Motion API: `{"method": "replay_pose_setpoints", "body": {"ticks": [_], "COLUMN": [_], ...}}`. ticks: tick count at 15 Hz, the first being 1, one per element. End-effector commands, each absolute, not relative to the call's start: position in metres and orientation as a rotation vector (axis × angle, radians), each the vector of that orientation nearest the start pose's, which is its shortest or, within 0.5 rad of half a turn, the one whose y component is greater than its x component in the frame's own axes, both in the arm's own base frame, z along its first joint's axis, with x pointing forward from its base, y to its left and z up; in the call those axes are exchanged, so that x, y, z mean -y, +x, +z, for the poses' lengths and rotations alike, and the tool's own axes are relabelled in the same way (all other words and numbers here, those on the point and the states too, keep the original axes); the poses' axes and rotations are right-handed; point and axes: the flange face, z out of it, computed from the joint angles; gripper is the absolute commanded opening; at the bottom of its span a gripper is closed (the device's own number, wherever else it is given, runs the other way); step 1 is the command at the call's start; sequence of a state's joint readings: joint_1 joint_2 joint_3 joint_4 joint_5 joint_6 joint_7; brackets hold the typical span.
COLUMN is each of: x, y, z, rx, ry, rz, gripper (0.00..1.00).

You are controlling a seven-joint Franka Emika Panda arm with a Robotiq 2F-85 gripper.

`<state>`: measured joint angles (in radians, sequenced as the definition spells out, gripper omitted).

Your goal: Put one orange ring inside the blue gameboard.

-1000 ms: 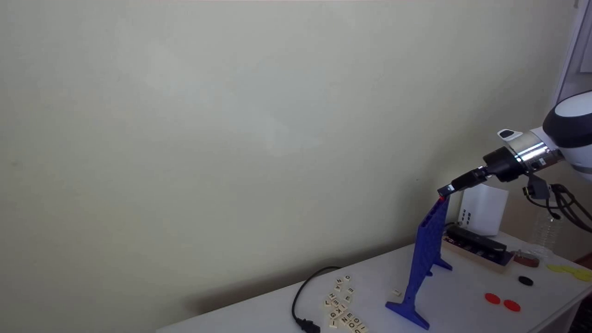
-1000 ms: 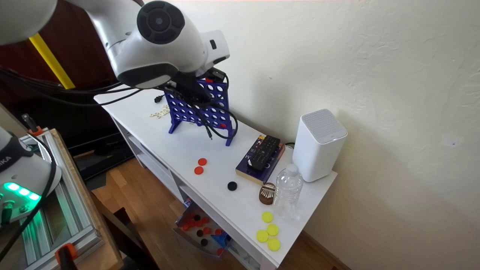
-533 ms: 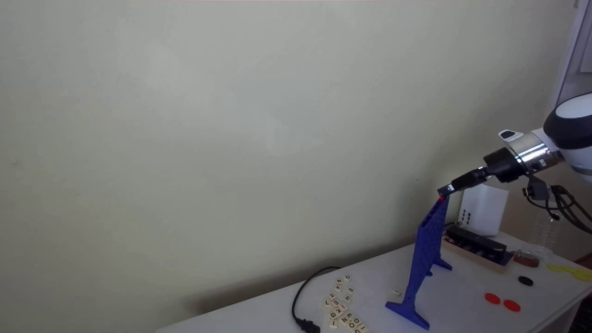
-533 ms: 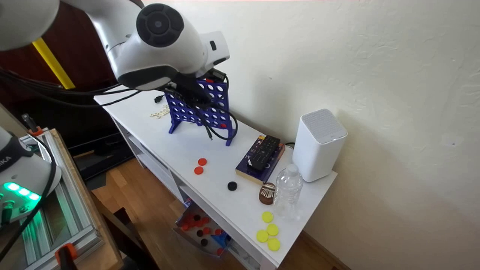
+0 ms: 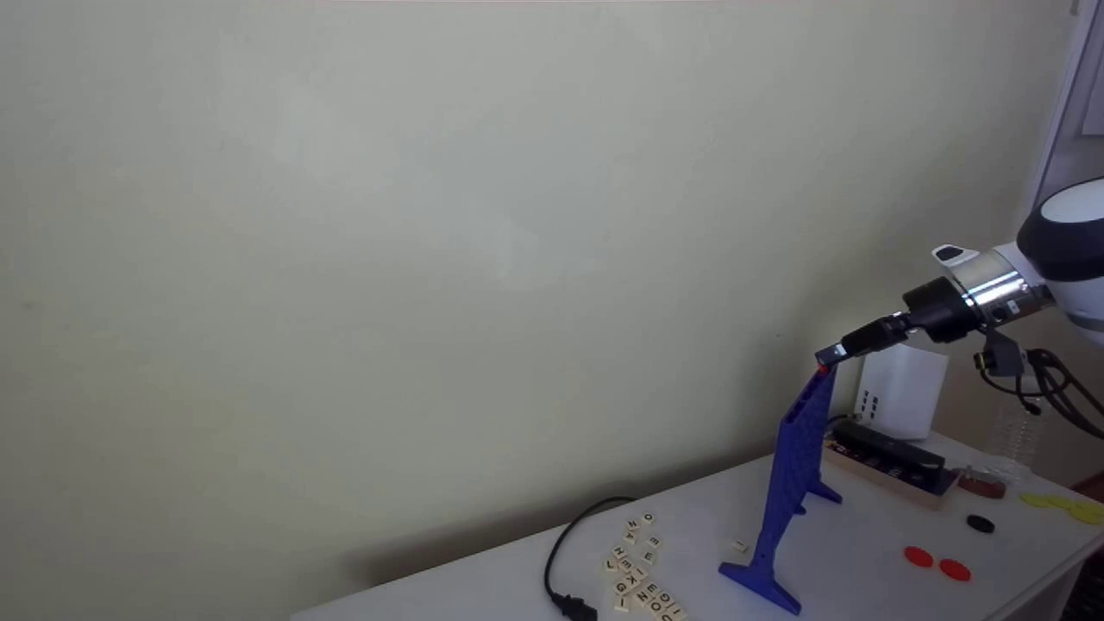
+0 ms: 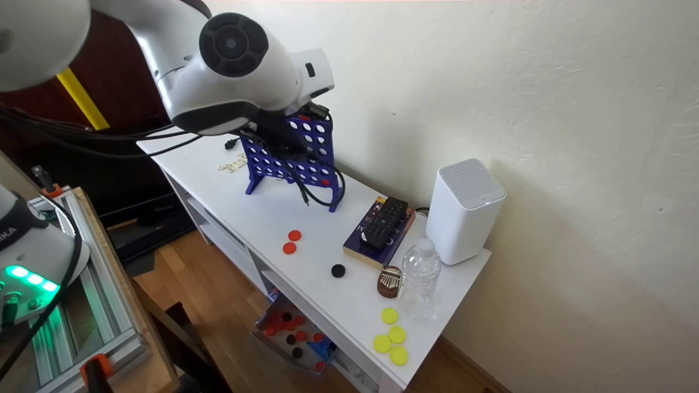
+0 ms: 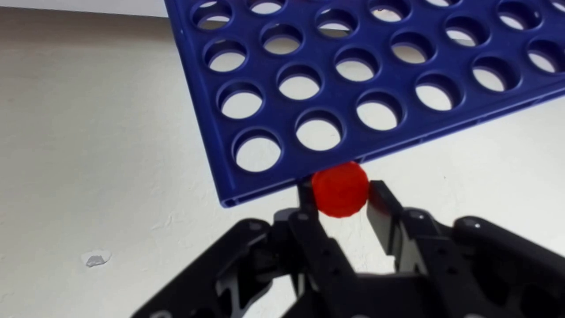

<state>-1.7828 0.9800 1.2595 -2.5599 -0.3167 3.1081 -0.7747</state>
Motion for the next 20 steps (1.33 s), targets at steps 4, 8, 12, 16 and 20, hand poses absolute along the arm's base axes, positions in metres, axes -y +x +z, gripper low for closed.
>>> {"method": "replay_pose_setpoints", "body": {"ticks": [4,8,12,16,20], "x": [0.1641,0.1656,0.1668,0.1669,0.1654], "y": [0.4424,0.4398,0.4361,0.4343,0.4376], "z": [0.2164,0.2171,0.2182,0.2181,0.2165], "rx": [0.348,0.341,0.329,0.325,0.33], "ry": [-2.434,-2.434,-2.429,-2.431,-2.433], "rz": [-1.059,-1.055,-1.057,-1.05,-1.038], "gripper": [0.1,0.1,0.1,0.1,0.1]}}
